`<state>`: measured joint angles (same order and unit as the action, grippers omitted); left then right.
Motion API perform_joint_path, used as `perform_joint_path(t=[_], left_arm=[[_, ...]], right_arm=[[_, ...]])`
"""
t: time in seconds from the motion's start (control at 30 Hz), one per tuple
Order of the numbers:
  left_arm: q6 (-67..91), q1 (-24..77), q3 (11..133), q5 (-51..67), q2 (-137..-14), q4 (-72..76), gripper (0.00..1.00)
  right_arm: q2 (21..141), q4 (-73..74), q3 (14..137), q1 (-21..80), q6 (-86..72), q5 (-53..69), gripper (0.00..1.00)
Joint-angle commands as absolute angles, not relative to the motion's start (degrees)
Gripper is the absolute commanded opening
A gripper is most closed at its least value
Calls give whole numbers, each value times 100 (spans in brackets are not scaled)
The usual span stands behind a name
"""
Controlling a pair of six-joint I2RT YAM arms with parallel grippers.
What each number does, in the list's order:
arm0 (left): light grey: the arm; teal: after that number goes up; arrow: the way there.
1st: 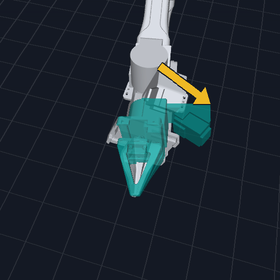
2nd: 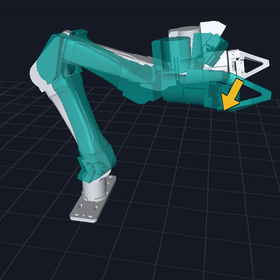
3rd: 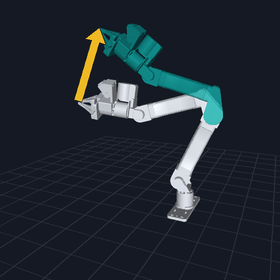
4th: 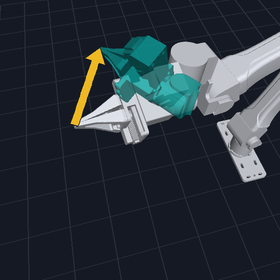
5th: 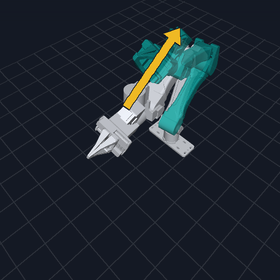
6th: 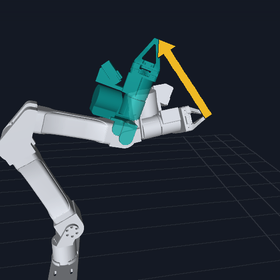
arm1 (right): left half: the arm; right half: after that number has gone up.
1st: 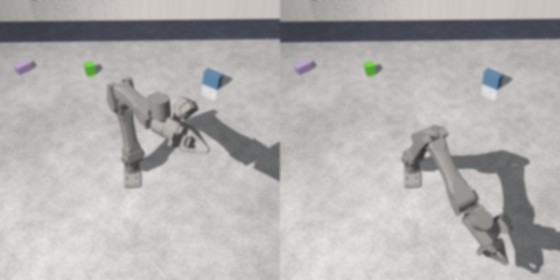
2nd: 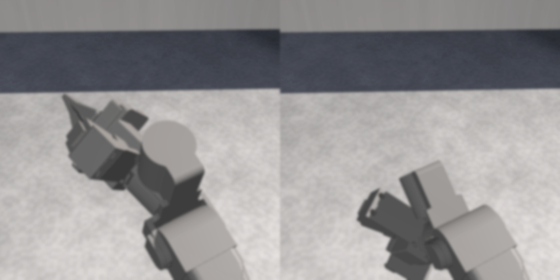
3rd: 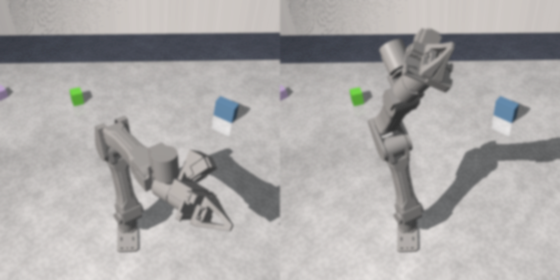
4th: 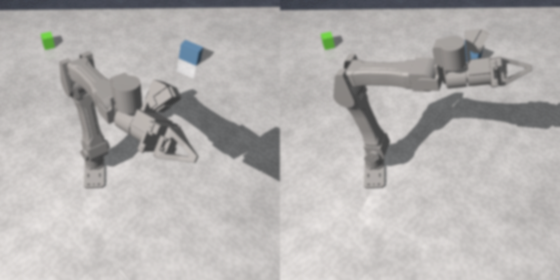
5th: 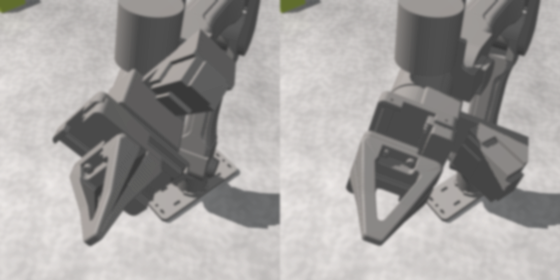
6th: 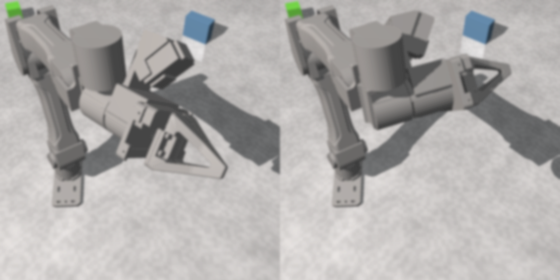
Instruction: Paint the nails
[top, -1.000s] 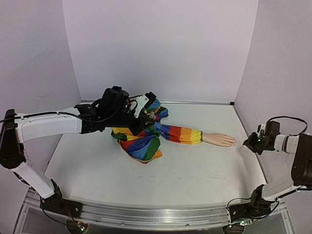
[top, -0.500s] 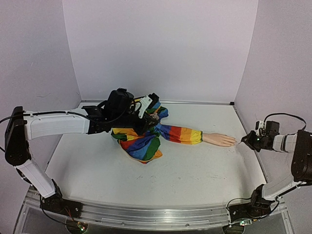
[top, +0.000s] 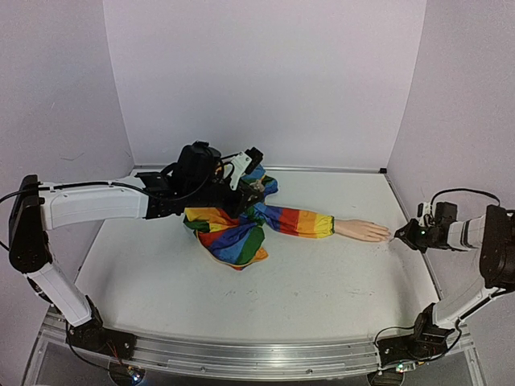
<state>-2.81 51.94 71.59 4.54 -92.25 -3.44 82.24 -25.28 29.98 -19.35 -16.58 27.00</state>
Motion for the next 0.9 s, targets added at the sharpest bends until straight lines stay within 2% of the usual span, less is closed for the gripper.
perform_joint_path(t=[0.0, 0.87], left_arm=[[-168, 5165, 7497, 494, -9226, -26, 0], [-97, 5163, 7620, 527, -9338, -35, 0]], right_arm=[[8312, -2635, 3238, -1963, -1551, 2848, 0], [8639, -3112, 3258, -1961, -1519, 2951, 0]])
